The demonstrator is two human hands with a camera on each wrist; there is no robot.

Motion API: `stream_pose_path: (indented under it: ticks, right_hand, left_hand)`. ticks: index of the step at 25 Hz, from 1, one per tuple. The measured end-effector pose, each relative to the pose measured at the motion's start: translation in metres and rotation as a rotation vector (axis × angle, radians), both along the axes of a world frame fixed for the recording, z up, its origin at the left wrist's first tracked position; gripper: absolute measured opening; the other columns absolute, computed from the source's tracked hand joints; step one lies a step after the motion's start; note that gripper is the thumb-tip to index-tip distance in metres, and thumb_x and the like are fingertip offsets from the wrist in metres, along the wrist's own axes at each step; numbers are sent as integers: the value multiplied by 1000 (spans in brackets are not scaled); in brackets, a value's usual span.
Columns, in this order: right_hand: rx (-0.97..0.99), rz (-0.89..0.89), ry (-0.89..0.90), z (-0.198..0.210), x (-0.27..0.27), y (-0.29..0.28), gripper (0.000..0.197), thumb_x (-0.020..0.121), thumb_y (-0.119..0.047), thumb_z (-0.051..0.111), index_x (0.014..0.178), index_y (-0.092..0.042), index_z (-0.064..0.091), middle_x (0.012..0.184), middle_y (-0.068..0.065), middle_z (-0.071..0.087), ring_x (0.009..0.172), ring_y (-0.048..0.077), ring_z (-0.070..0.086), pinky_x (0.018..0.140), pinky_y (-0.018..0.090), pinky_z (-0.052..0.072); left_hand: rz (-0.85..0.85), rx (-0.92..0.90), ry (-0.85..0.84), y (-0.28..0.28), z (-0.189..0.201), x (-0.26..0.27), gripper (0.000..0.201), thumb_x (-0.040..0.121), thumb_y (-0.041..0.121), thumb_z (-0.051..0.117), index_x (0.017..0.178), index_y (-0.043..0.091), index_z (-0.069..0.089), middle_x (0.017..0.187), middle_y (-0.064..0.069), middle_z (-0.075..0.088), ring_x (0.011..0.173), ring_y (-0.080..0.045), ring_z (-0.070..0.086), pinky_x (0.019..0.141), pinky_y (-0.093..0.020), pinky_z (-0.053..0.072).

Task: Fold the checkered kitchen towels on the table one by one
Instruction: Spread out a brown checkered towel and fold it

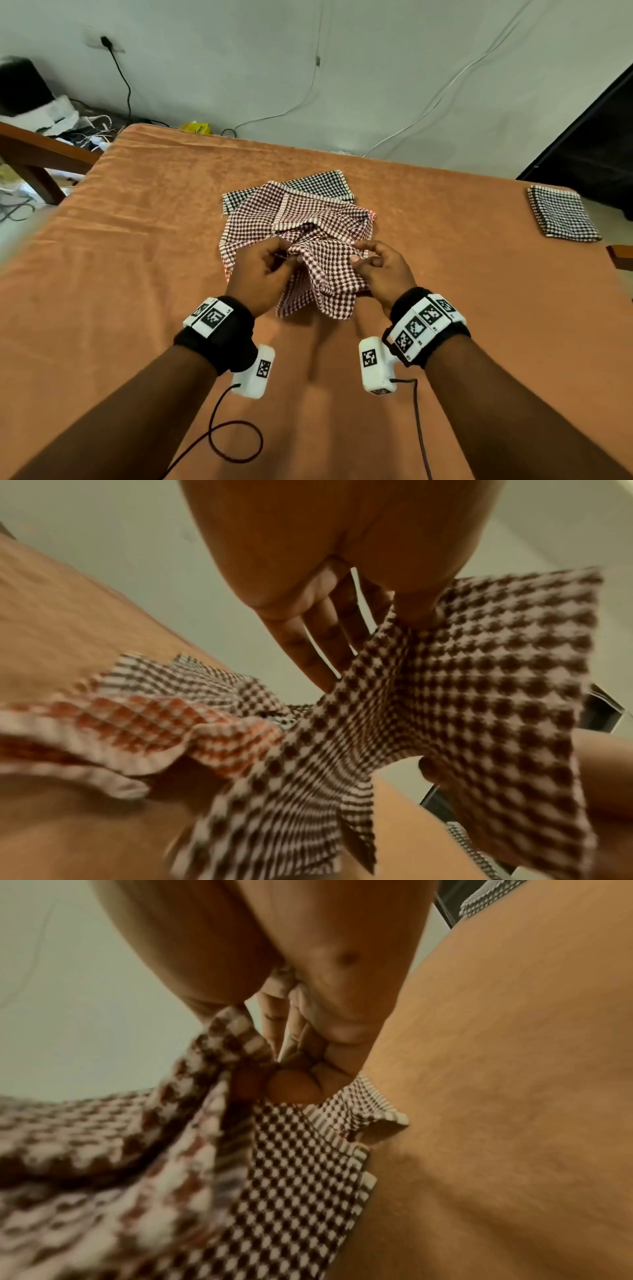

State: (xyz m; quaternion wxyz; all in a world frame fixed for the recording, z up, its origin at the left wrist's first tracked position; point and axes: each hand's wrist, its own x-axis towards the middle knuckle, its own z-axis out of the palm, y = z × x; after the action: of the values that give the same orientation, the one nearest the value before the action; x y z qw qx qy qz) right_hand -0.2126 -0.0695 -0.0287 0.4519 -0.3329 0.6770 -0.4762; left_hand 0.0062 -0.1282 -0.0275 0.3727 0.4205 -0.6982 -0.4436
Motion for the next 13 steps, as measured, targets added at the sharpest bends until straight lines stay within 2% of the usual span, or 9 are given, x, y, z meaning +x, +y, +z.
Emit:
stream_pose_path:
  ticks: [2,4,5,6,7,8,9,11,13]
  right_hand:
    - [48,7,34,-1,-1,10,30,82,-14,74,107,-30,66,90,2,67,87,20,68,71,38,58]
    - [75,54,39,-6,2,21,35,78,-9,77,101,-34,68,104,2,66,99,24,66,82,43,58]
    - [88,87,108,-10,3,26,34,77,-9,76,98,-34,68,102,-2,66,98,21,66,82,39,57]
    - [122,127,236,-15,4,31,31,78,-10,74,97,-34,67,97,-8,65,92,15,65,76,32,56]
    - [156,168,363,-17,7,37,30,81,-9,70,96,-34,65,90,-12,62,84,10,62,68,23,50]
    - [186,199,496,-20,10,42,28,84,-9,67,98,-33,63,87,-11,60,78,9,59,64,20,44]
    - [204,237,598,-23,13,46,27,86,-10,64,101,-33,61,87,-8,61,76,13,58,64,21,41]
    - [267,312,738,-28,15,51,26,90,-13,57,107,-33,55,93,3,65,78,22,61,65,27,45]
    - [318,402,894,-30,13,51,31,93,-16,48,119,-31,46,95,12,65,80,30,62,67,33,50]
  left_hand:
    - [-1,40,9,8,0,-9,25,80,47,63,89,25,68,80,2,73,72,-21,70,63,-38,58]
    - [-88,-31,-64,14,-2,-6,16,78,35,65,93,30,68,80,11,72,75,-13,70,69,-35,58]
    - [-139,-72,-114,17,-4,-3,21,75,23,65,93,33,68,81,15,72,77,-7,69,71,-31,58]
    - [-193,-77,-149,19,-9,3,30,72,12,63,90,34,69,85,16,72,81,-4,69,73,-28,57]
    - [-248,-31,-178,22,-14,9,37,68,3,61,87,34,70,90,17,72,85,-3,69,74,-27,57]
    - [-316,23,-213,26,-18,16,41,66,-1,60,89,31,71,95,17,72,89,-4,69,75,-28,57]
    - [-378,64,-252,27,-20,23,44,64,-1,59,94,28,73,99,17,73,92,-5,69,75,-29,57]
    - [-446,102,-315,25,-24,32,50,63,1,62,105,24,72,105,13,72,94,-9,69,73,-28,57]
    - [-445,189,-277,20,-26,32,50,68,-6,65,110,21,70,103,6,73,85,-10,68,64,-20,53]
